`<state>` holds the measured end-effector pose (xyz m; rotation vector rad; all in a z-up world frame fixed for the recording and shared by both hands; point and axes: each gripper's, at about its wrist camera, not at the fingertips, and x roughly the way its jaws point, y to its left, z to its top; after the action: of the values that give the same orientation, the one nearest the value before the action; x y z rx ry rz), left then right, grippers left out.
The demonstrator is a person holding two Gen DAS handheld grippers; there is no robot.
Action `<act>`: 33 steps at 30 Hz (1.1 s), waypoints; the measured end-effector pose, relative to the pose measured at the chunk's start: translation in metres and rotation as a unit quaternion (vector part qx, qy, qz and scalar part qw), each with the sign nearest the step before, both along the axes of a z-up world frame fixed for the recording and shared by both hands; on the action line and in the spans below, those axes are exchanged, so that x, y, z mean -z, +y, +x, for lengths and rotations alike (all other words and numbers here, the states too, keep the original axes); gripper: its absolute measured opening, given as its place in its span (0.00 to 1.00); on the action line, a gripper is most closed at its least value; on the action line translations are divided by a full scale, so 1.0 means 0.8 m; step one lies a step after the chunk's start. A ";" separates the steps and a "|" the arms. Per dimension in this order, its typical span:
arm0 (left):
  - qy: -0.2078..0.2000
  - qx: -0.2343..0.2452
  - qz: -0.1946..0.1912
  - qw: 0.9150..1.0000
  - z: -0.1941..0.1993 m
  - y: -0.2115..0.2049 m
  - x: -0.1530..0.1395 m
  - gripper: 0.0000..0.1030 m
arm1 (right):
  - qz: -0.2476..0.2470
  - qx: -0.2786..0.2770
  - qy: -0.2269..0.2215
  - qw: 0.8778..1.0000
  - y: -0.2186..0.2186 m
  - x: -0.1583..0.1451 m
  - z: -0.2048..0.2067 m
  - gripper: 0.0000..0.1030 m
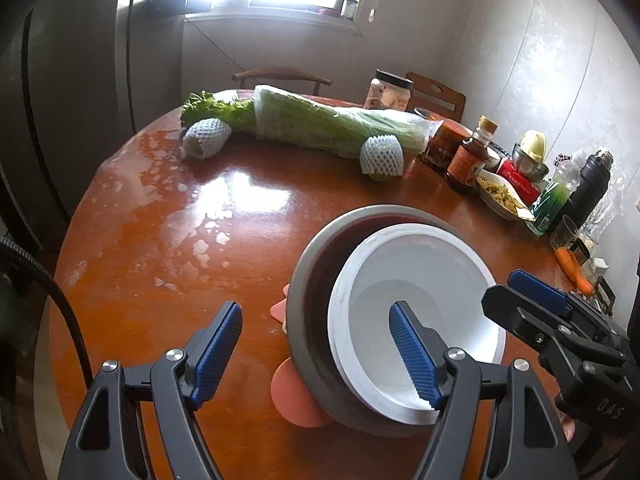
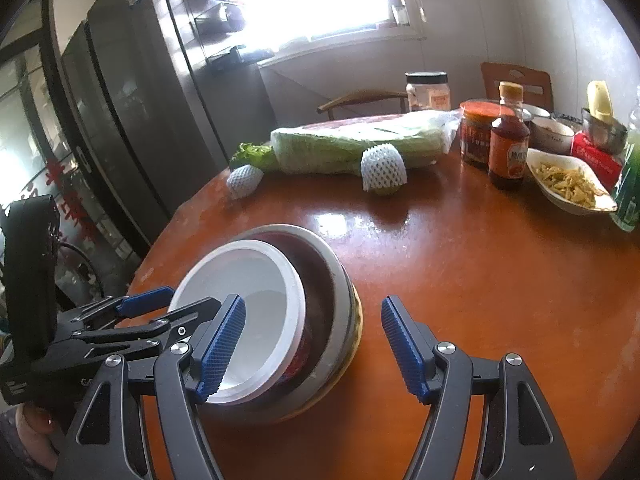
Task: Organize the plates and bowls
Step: 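Open both tools and withdraw them from the steel bowl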
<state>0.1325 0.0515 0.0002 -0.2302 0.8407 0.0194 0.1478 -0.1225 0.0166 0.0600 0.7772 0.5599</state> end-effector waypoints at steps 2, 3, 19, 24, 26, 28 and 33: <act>-0.004 -0.005 0.005 1.000 -0.005 0.002 -0.004 0.73 | 0.000 -0.001 -0.004 1.000 0.000 -0.004 -0.004 0.70; -0.006 -0.006 0.005 1.000 -0.008 0.002 -0.006 0.73 | -0.001 -0.001 -0.007 1.000 0.000 -0.007 -0.006 0.70; -0.037 -0.029 0.033 0.998 -0.055 0.002 -0.033 0.74 | -0.016 -0.008 -0.043 0.999 0.004 -0.035 -0.044 0.71; -0.045 -0.035 0.037 0.998 -0.071 0.003 -0.039 0.75 | -0.021 -0.007 -0.051 0.998 -0.003 -0.036 -0.062 0.73; -0.047 -0.035 0.040 0.998 -0.078 0.001 -0.040 0.75 | -0.026 -0.006 -0.053 0.998 -0.005 -0.035 -0.067 0.73; -0.050 -0.036 0.042 0.997 -0.084 -0.002 -0.041 0.75 | -0.029 -0.003 -0.057 0.998 -0.008 -0.035 -0.074 0.73; -0.055 -0.027 0.044 0.997 -0.095 -0.018 -0.039 0.77 | -0.040 0.006 -0.066 0.997 -0.018 -0.035 -0.090 0.74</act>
<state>0.0565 0.0371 0.0316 -0.1693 0.7224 0.0945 0.0760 -0.1370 0.0446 -0.0462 0.6698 0.5154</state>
